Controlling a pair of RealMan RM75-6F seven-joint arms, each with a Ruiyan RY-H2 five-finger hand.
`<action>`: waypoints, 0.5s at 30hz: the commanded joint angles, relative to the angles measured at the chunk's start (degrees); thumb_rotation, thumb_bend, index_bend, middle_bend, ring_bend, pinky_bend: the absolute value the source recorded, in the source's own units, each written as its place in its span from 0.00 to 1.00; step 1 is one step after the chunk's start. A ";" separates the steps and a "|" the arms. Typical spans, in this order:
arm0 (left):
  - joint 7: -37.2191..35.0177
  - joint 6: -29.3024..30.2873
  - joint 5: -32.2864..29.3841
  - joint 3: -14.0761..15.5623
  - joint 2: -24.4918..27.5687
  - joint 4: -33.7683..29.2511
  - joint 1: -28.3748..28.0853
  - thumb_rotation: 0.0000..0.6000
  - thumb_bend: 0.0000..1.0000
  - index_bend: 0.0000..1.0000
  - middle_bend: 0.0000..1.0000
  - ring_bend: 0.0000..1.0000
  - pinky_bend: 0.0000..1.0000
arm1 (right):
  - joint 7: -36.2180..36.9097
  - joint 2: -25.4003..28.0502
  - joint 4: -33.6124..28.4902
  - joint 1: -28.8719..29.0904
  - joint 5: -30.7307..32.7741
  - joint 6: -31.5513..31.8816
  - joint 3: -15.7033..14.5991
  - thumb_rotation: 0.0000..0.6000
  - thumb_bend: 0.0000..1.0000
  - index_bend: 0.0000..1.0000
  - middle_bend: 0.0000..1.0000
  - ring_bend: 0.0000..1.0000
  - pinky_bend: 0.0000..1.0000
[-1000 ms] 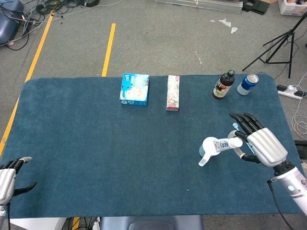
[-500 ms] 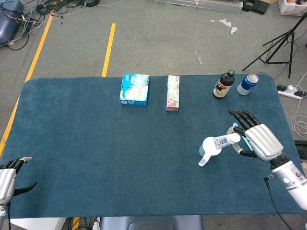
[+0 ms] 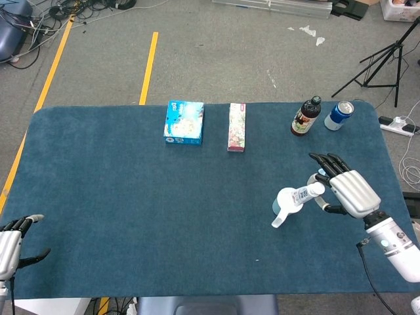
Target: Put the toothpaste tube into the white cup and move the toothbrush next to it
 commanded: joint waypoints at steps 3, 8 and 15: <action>-0.03 -0.01 0.01 0.00 0.02 -0.03 -0.01 1.00 0.10 0.28 0.34 0.35 0.45 | -0.19 -0.56 0.42 0.39 0.27 -0.88 -0.18 1.00 0.35 0.63 0.00 0.00 0.05; -0.13 0.00 0.02 0.00 0.08 -0.11 0.00 1.00 0.10 0.28 0.34 0.35 0.45 | -1.00 -1.37 0.83 0.93 0.78 -2.11 -0.28 1.00 0.35 0.63 0.00 0.00 0.05; -0.30 -0.06 -0.02 -0.01 0.19 -0.16 -0.01 1.00 0.10 0.28 0.34 0.35 0.45 | -2.66 -2.87 1.66 1.90 1.98 -4.40 -0.35 1.00 0.35 0.63 0.00 0.00 0.05</action>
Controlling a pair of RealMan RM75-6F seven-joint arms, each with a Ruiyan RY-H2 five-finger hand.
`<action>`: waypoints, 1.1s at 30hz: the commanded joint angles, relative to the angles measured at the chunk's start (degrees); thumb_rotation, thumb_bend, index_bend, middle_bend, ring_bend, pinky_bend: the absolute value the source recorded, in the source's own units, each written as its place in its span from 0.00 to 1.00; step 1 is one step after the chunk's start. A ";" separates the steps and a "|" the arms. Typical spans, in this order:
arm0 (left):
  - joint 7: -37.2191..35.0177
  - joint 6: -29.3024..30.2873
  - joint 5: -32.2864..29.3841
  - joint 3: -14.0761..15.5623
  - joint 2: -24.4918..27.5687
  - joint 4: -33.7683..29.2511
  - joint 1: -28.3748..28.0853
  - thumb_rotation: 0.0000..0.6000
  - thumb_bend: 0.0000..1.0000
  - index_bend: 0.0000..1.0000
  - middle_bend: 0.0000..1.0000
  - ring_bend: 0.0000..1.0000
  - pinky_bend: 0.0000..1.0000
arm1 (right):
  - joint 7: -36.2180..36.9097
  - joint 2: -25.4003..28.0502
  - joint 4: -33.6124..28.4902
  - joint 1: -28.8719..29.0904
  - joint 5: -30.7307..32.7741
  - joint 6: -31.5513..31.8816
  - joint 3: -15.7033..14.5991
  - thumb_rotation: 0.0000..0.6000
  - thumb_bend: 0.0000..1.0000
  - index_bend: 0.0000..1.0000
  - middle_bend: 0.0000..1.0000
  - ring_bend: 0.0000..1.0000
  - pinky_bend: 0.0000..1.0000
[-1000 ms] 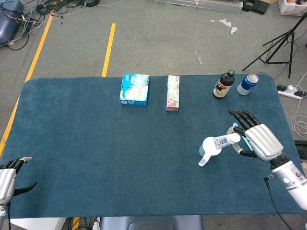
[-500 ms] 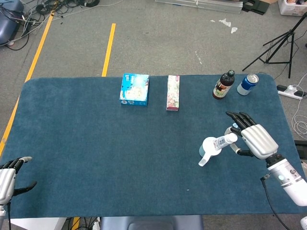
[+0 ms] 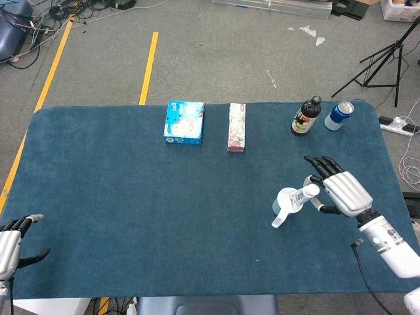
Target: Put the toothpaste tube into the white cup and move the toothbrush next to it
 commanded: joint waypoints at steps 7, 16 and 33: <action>-0.13 -0.05 -0.02 -0.02 0.07 -0.05 -0.02 1.00 0.10 0.28 0.34 0.35 0.45 | -3.18 -2.31 1.19 1.31 1.94 -2.91 -0.01 1.00 0.35 0.63 0.00 0.00 0.05; -0.29 0.20 0.11 -0.02 0.19 -0.13 0.08 1.00 0.10 0.28 0.34 0.35 0.45 | -5.80 -4.29 2.26 2.57 3.89 -5.75 -0.02 1.00 0.35 0.63 0.00 0.00 0.05; -0.74 0.62 0.40 0.00 0.51 -0.40 0.28 1.00 0.10 0.28 0.34 0.35 0.45 | -7.79 -6.65 3.26 4.55 5.22 -8.78 -0.17 1.00 0.35 0.63 0.00 0.00 0.05</action>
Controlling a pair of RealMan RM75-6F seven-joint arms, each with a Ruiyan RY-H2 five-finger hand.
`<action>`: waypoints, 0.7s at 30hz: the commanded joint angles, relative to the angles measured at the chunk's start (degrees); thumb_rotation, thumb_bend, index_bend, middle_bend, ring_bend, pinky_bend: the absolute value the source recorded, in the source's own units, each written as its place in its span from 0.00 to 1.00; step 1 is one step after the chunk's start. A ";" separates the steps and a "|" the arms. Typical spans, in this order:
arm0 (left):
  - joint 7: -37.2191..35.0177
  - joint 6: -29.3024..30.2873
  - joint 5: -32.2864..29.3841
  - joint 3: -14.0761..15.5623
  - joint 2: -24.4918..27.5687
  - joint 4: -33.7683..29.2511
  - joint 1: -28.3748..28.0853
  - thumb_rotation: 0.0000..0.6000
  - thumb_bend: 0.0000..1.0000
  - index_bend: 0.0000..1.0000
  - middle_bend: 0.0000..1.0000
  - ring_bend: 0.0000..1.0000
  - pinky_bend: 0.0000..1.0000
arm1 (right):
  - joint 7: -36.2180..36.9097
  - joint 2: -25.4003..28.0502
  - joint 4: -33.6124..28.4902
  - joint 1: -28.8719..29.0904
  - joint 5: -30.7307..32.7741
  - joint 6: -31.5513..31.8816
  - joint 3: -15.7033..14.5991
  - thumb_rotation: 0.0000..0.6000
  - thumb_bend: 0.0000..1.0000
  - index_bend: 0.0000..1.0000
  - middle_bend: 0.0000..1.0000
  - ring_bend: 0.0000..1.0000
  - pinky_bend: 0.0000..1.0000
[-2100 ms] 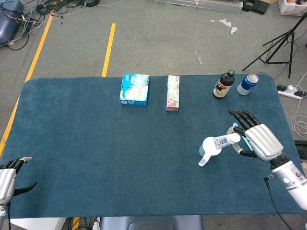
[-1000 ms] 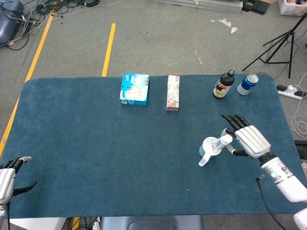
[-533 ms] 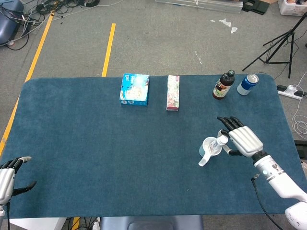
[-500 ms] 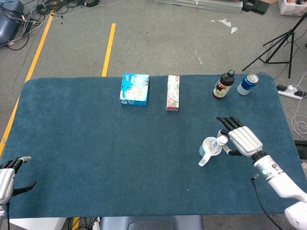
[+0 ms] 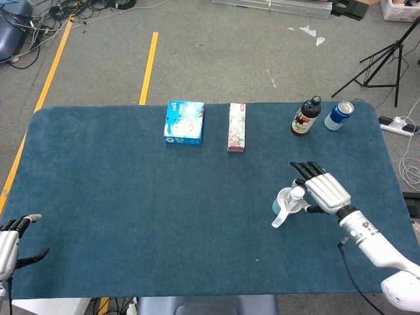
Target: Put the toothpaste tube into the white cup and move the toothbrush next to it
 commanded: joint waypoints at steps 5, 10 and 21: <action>-0.06 0.08 0.06 0.00 0.09 -0.07 0.04 1.00 0.10 0.28 0.34 0.35 0.45 | -0.32 -0.50 0.05 0.48 0.13 -0.52 -0.10 1.00 0.34 0.62 0.00 0.00 0.05; -0.11 0.11 0.13 0.02 0.13 -0.12 0.07 1.00 0.10 0.28 0.34 0.35 0.45 | -0.20 -0.95 0.35 0.79 0.18 -0.87 -0.22 1.00 0.34 0.56 0.00 0.00 0.05; -0.25 0.19 0.11 -0.02 0.28 -0.19 0.13 1.00 0.10 0.28 0.34 0.35 0.45 | 0.13 -1.94 0.61 1.62 -0.23 -1.28 -0.38 1.00 0.32 0.40 0.00 0.00 0.05</action>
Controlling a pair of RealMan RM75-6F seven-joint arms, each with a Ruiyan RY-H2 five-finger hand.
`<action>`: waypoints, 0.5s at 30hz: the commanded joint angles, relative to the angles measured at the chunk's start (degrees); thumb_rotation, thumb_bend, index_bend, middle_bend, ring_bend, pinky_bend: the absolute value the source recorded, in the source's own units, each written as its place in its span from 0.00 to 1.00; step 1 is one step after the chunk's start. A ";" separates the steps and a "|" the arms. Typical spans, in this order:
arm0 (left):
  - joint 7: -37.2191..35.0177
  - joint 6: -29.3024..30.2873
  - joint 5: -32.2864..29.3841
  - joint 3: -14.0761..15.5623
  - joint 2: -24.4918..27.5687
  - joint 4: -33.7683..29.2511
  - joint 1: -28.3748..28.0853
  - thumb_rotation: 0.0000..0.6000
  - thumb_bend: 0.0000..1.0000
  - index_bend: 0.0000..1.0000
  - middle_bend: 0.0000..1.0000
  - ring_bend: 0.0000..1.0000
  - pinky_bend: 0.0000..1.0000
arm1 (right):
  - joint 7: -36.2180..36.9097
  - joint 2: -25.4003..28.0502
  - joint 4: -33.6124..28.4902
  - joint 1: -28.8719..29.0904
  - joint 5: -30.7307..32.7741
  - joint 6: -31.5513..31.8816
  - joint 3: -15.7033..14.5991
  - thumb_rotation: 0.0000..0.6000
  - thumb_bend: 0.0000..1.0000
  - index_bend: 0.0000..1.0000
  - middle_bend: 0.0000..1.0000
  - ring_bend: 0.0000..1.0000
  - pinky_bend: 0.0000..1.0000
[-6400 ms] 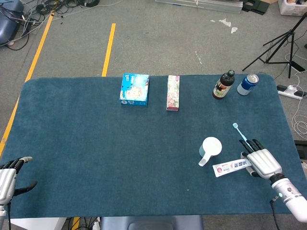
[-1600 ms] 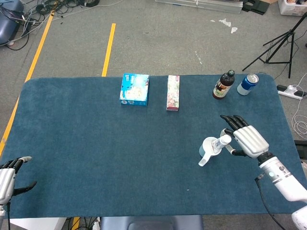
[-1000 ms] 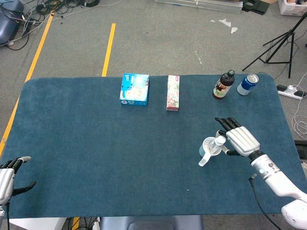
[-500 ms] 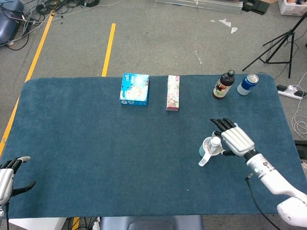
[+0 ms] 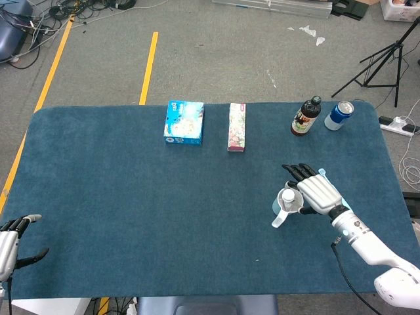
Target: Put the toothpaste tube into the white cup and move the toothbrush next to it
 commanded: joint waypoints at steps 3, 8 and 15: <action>-0.10 0.02 0.05 -0.02 0.07 -0.02 0.00 1.00 0.10 0.28 0.34 0.35 0.45 | 0.22 -0.16 0.06 0.14 -0.06 0.00 -0.07 1.00 0.32 0.36 0.00 0.00 0.05; -0.02 -0.06 0.02 0.03 0.08 -0.02 0.01 1.00 0.10 0.28 0.34 0.35 0.45 | 0.43 -0.26 -0.04 0.34 -0.28 0.04 -0.16 1.00 0.32 0.32 0.00 0.00 0.05; -0.14 -0.10 -0.04 0.02 0.10 0.00 0.02 1.00 0.10 0.28 0.34 0.35 0.45 | 0.61 -0.27 -0.03 0.45 -0.38 0.15 -0.35 1.00 0.31 0.30 0.00 0.00 0.05</action>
